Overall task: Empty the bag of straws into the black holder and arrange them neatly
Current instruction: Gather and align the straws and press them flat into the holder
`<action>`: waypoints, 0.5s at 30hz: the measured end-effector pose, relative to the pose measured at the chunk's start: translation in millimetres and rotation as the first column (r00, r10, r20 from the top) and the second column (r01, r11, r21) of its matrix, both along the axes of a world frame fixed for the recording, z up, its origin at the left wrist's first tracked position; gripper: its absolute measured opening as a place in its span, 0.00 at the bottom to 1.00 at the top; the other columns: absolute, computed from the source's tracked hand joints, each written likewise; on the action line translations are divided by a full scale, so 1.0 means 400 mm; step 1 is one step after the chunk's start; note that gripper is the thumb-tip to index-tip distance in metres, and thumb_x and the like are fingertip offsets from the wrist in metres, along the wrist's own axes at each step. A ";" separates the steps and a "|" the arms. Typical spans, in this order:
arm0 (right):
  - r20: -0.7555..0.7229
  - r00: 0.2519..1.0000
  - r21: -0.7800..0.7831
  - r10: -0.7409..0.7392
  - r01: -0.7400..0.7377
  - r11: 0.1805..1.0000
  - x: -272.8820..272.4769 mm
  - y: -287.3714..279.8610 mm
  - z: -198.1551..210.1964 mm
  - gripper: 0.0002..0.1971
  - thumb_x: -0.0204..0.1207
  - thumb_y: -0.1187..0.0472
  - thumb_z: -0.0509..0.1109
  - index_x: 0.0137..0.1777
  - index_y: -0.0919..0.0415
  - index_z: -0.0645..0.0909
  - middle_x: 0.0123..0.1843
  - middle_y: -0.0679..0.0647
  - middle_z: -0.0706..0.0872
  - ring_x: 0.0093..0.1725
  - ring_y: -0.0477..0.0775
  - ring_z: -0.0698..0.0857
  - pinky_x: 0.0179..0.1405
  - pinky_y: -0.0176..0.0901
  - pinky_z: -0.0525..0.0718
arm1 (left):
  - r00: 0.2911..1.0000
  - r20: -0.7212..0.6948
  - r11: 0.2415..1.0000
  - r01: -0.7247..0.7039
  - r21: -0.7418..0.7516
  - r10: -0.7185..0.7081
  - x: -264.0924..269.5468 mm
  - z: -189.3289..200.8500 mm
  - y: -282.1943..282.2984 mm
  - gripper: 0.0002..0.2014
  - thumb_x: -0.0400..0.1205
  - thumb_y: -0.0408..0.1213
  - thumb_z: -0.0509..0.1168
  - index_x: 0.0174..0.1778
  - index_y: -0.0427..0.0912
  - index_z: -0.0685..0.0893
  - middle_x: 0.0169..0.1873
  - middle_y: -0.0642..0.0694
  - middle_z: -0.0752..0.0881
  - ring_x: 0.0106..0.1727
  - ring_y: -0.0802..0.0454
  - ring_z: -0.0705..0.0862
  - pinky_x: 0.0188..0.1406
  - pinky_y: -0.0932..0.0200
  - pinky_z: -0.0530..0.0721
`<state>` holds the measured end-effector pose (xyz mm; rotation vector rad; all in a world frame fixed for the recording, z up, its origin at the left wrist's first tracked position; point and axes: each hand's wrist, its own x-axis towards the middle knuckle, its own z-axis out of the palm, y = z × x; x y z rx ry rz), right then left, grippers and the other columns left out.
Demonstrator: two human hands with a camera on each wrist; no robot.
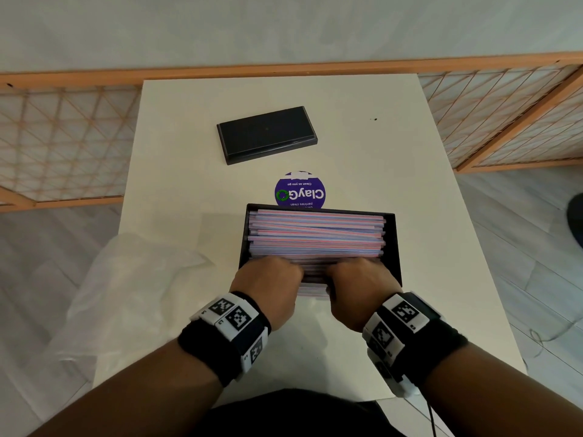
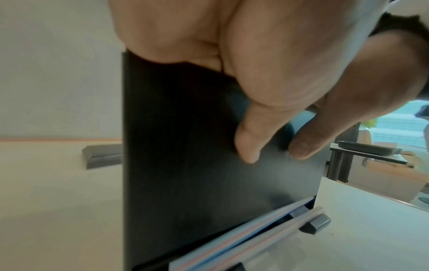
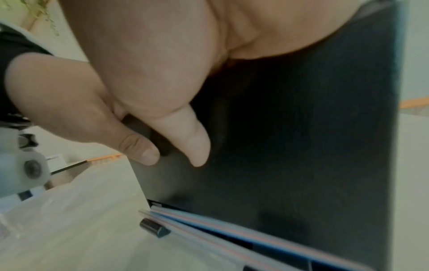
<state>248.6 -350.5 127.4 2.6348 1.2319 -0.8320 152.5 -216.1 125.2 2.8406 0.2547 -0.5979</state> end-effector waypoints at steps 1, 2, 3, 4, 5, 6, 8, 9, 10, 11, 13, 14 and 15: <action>0.015 1.000 0.043 0.009 -0.009 0.999 -0.004 -0.004 0.010 0.11 0.74 0.52 0.65 0.53 0.51 0.83 0.53 0.49 0.88 0.55 0.60 0.85 0.55 0.48 0.81 | 0.997 0.083 1.000 0.013 -0.016 -0.012 -0.004 0.005 0.003 0.06 0.78 0.34 0.65 0.49 0.47 0.82 0.49 0.46 0.87 0.52 0.40 0.86 0.47 0.51 0.84; 0.043 0.999 0.109 0.016 -0.021 0.994 -0.009 -0.011 0.020 0.11 0.72 0.50 0.66 0.51 0.51 0.82 0.53 0.49 0.87 0.56 0.60 0.84 0.55 0.50 0.81 | 0.982 0.187 0.999 0.028 -0.029 -0.022 -0.010 0.009 0.006 0.08 0.75 0.36 0.69 0.48 0.47 0.81 0.47 0.46 0.86 0.50 0.40 0.86 0.46 0.50 0.84; 0.075 0.997 0.198 0.019 -0.034 0.980 -0.015 -0.020 0.030 0.12 0.70 0.47 0.68 0.49 0.52 0.81 0.51 0.50 0.86 0.54 0.61 0.84 0.53 0.52 0.81 | 0.957 0.291 0.999 0.030 -0.041 -0.017 -0.021 0.009 0.010 0.13 0.70 0.39 0.74 0.47 0.47 0.79 0.46 0.46 0.84 0.49 0.40 0.85 0.44 0.50 0.83; 0.110 0.994 0.307 0.011 -0.045 0.951 -0.020 -0.031 0.037 0.15 0.67 0.44 0.69 0.48 0.53 0.80 0.48 0.51 0.84 0.52 0.62 0.83 0.50 0.54 0.81 | 0.919 0.395 0.999 0.005 -0.052 0.016 -0.033 0.012 0.016 0.19 0.65 0.43 0.77 0.48 0.46 0.77 0.47 0.46 0.83 0.50 0.40 0.83 0.44 0.49 0.81; 0.141 0.990 0.397 -0.011 -0.047 0.916 -0.022 -0.036 0.042 0.19 0.65 0.41 0.69 0.50 0.53 0.80 0.49 0.51 0.83 0.51 0.61 0.81 0.49 0.55 0.82 | 0.879 0.473 0.998 -0.037 -0.055 0.059 -0.043 0.015 0.027 0.26 0.62 0.48 0.78 0.52 0.46 0.77 0.52 0.46 0.82 0.54 0.40 0.82 0.49 0.47 0.80; 0.159 0.987 0.434 -0.034 -0.039 0.900 -0.021 -0.037 0.042 0.25 0.64 0.37 0.67 0.55 0.53 0.80 0.54 0.51 0.82 0.55 0.61 0.80 0.53 0.56 0.81 | 0.861 0.497 0.994 -0.094 -0.051 0.107 -0.049 0.014 0.041 0.34 0.61 0.53 0.78 0.60 0.45 0.76 0.62 0.45 0.80 0.63 0.39 0.79 0.58 0.44 0.78; 0.161 0.986 0.351 -0.033 -0.026 0.936 -0.006 -0.026 0.030 0.42 0.65 0.29 0.62 0.74 0.56 0.73 0.73 0.54 0.76 0.73 0.63 0.73 0.69 0.61 0.75 | 0.897 0.390 0.977 -0.204 -0.054 0.209 -0.053 0.004 0.079 0.57 0.57 0.66 0.77 0.80 0.45 0.62 0.83 0.44 0.62 0.83 0.40 0.62 0.78 0.38 0.64; 0.134 0.991 0.271 -0.012 -0.025 0.962 -0.002 -0.016 0.021 0.49 0.65 0.26 0.58 0.80 0.57 0.65 0.82 0.56 0.68 0.81 0.64 0.65 0.76 0.65 0.68 | 0.922 0.304 0.971 -0.233 -0.059 0.240 -0.054 -0.010 0.097 0.67 0.56 0.70 0.76 0.85 0.45 0.50 0.88 0.46 0.51 0.87 0.43 0.52 0.83 0.37 0.55; 0.101 0.995 0.195 0.027 -0.046 0.980 -0.004 -0.008 0.011 0.53 0.65 0.23 0.55 0.83 0.59 0.59 0.86 0.57 0.60 0.85 0.64 0.57 0.79 0.67 0.61 | 0.935 0.248 0.967 -0.242 -0.076 0.254 -0.050 -0.025 0.111 0.72 0.56 0.72 0.76 0.86 0.47 0.40 0.88 0.48 0.42 0.88 0.45 0.44 0.85 0.38 0.49; 0.077 0.994 0.149 0.076 -0.087 0.985 -0.009 -0.002 0.004 0.54 0.65 0.22 0.53 0.84 0.59 0.58 0.87 0.58 0.58 0.86 0.64 0.55 0.80 0.68 0.58 | 0.940 0.217 0.964 -0.244 -0.109 0.262 -0.047 -0.042 0.120 0.74 0.57 0.72 0.76 0.86 0.49 0.33 0.88 0.50 0.37 0.89 0.47 0.41 0.86 0.39 0.47; 0.078 0.986 0.179 0.148 -0.160 0.971 -0.023 -0.005 -0.008 0.50 0.68 0.24 0.53 0.81 0.59 0.64 0.84 0.57 0.65 0.85 0.63 0.60 0.80 0.69 0.61 | 0.938 0.207 0.954 -0.245 -0.175 0.278 -0.046 -0.066 0.120 0.73 0.61 0.70 0.77 0.84 0.51 0.28 0.87 0.52 0.33 0.88 0.50 0.38 0.87 0.41 0.46; 0.095 0.984 0.217 0.150 -0.167 0.962 -0.025 -0.005 -0.006 0.48 0.69 0.24 0.53 0.80 0.58 0.66 0.83 0.56 0.67 0.84 0.62 0.61 0.79 0.68 0.62 | 0.932 0.220 0.949 -0.246 -0.200 0.288 -0.046 -0.074 0.117 0.72 0.62 0.69 0.76 0.85 0.51 0.29 0.87 0.52 0.32 0.88 0.50 0.37 0.87 0.41 0.46; 0.101 0.987 0.231 0.126 -0.146 0.962 -0.022 -0.002 -0.005 0.48 0.69 0.24 0.53 0.82 0.58 0.64 0.84 0.55 0.65 0.85 0.62 0.59 0.80 0.69 0.60 | 0.926 0.234 0.944 -0.249 -0.215 0.297 -0.046 -0.081 0.115 0.72 0.62 0.70 0.76 0.85 0.50 0.30 0.87 0.52 0.33 0.89 0.50 0.38 0.87 0.41 0.46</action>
